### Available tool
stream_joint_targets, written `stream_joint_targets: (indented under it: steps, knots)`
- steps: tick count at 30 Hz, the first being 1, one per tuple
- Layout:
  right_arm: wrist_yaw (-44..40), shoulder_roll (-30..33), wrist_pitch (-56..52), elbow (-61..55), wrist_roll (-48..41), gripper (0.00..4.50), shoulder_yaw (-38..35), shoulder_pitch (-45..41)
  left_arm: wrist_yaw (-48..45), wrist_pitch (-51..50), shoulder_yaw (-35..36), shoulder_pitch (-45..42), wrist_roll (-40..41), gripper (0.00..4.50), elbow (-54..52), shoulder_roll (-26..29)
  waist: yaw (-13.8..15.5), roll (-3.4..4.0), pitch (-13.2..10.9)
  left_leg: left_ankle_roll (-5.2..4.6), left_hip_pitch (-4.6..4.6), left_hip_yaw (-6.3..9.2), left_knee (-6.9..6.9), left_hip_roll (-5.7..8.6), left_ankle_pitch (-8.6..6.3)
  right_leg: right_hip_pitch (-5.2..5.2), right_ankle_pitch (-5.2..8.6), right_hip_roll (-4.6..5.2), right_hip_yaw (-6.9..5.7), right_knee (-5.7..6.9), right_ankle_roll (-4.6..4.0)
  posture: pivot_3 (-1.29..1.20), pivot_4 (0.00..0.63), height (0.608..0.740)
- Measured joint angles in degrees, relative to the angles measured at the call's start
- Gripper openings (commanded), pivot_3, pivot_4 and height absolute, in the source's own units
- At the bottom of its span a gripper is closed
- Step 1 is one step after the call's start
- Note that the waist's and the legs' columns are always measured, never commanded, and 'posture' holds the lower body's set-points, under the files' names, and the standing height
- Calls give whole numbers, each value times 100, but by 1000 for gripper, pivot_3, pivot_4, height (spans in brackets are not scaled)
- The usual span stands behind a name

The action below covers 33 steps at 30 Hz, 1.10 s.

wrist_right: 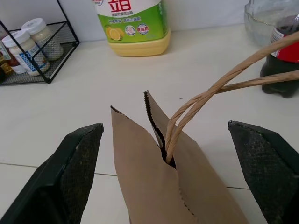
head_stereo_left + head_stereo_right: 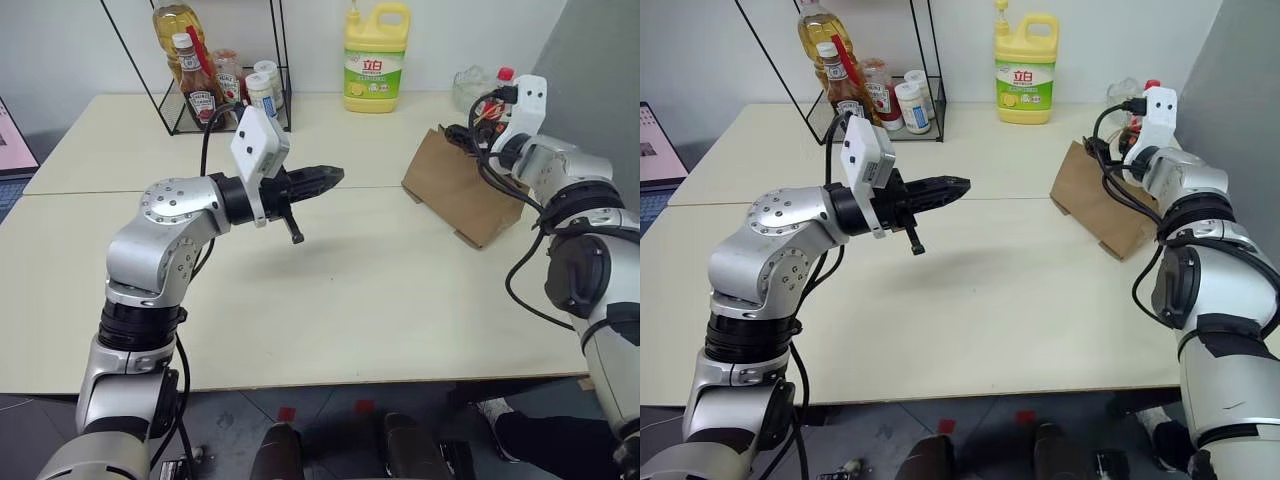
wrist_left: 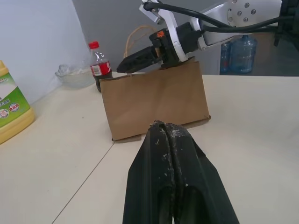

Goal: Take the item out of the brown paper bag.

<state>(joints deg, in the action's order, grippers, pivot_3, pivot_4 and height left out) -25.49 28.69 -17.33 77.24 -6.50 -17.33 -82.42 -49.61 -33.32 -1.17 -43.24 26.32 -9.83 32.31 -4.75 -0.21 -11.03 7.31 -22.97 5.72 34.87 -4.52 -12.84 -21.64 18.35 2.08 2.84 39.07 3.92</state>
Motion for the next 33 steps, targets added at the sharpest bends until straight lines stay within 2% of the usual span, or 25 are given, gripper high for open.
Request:
stream_joint_targets:
  steps: [1,8,11,21,27,33]
  knots:
    - [81,-11,19,0,-54,3932,-75,-1,-1,2,-15,-10,-1,0,13,0,1,0,0,0,0,0,0,0,0,0,0,0,0,0,0,0,150,740]
    - [483,-87,21,12,-187,1536,-370,-3,2,4,-25,-26,0,0,66,1,1,0,0,0,0,-1,0,0,0,0,0,0,0,0,0,0,150,740]
    - [566,-118,21,15,-189,977,-410,-3,5,4,-25,-26,0,0,65,2,1,0,0,0,0,-1,0,0,0,0,0,0,0,0,0,0,150,740]
    - [175,-228,108,17,-183,203,-432,-5,21,3,-25,-24,4,0,60,14,-1,0,0,0,0,-1,0,0,0,-1,0,0,0,0,0,0,150,740]
    - [-421,-339,275,17,-161,203,-382,-19,46,-69,41,121,52,0,-129,59,-7,1,-1,0,-1,-2,-1,0,0,-2,0,0,1,0,0,0,150,740]
    - [-1409,-649,433,11,-205,203,-329,-261,220,-547,551,1487,311,0,-848,470,-83,11,-6,0,0,-20,-9,-1,0,-18,0,-2,23,4,0,0,150,740]
